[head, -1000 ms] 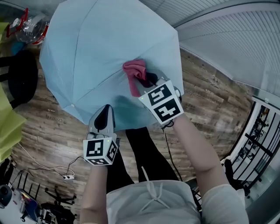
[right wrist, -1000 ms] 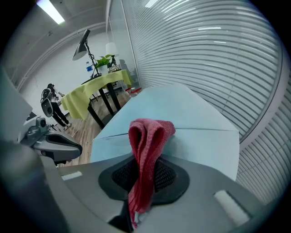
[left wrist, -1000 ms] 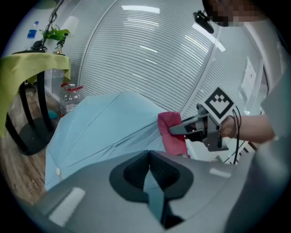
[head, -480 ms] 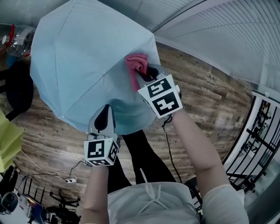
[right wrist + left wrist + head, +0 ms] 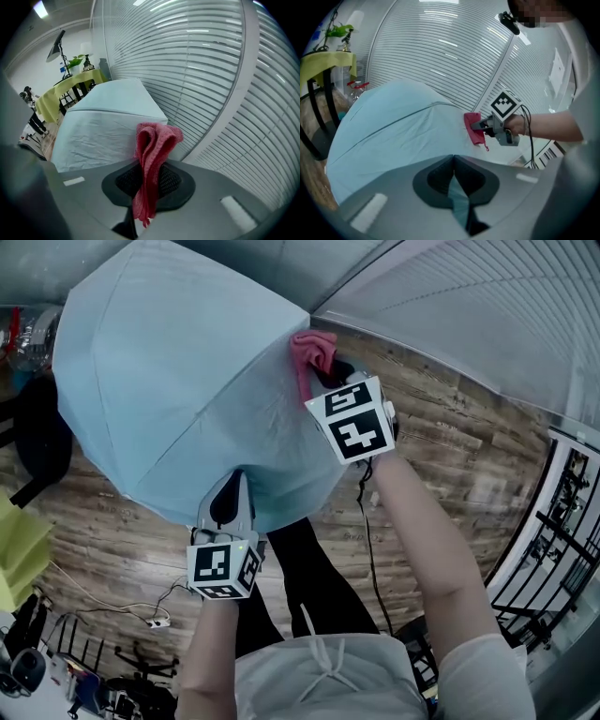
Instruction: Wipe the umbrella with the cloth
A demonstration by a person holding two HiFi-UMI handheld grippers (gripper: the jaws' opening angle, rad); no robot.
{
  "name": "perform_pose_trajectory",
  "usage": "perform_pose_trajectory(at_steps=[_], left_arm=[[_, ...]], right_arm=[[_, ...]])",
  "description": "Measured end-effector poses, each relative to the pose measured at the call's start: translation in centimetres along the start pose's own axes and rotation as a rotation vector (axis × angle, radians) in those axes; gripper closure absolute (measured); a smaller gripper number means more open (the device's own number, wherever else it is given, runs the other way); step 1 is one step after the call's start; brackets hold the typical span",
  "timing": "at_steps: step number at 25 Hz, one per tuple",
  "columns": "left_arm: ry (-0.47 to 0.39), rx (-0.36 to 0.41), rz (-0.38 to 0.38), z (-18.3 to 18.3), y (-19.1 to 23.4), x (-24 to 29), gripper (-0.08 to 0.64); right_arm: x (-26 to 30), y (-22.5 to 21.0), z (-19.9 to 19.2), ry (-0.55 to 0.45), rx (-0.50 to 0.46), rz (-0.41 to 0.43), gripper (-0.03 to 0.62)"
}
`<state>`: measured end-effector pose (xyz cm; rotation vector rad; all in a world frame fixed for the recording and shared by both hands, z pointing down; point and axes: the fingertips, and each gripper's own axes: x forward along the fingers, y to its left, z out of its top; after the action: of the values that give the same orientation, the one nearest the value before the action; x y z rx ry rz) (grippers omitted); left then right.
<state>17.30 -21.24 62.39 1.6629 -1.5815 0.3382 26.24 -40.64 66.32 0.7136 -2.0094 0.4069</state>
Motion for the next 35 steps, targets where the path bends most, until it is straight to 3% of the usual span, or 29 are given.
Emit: perform_pose_trajectory(at_steps=[8, 13, 20, 28, 35], left_arm=[[-0.001, 0.006, -0.054, -0.6, -1.5, -0.8, 0.552], [-0.034, 0.014, -0.089, -0.7, -0.6, -4.0, 0.553], [-0.025, 0.032, -0.078, -3.3, 6.6, -12.9, 0.553], [-0.011, 0.025, 0.027, -7.5, 21.7, -22.8, 0.553], [0.0, -0.027, 0.094, -11.7, 30.2, -27.4, 0.552]], right_arm=[[-3.6, -1.6, -1.3, 0.002, 0.03, -0.104, 0.535], [-8.1, 2.3, 0.8, -0.068, 0.041, -0.102, 0.535], [-11.1, 18.0, 3.6, -0.125, 0.066, 0.03, 0.537], [-4.1, 39.2, 2.2, -0.052, 0.043, 0.167, 0.537], [1.3, 49.1, -0.5, 0.001, 0.066, 0.217, 0.537]])
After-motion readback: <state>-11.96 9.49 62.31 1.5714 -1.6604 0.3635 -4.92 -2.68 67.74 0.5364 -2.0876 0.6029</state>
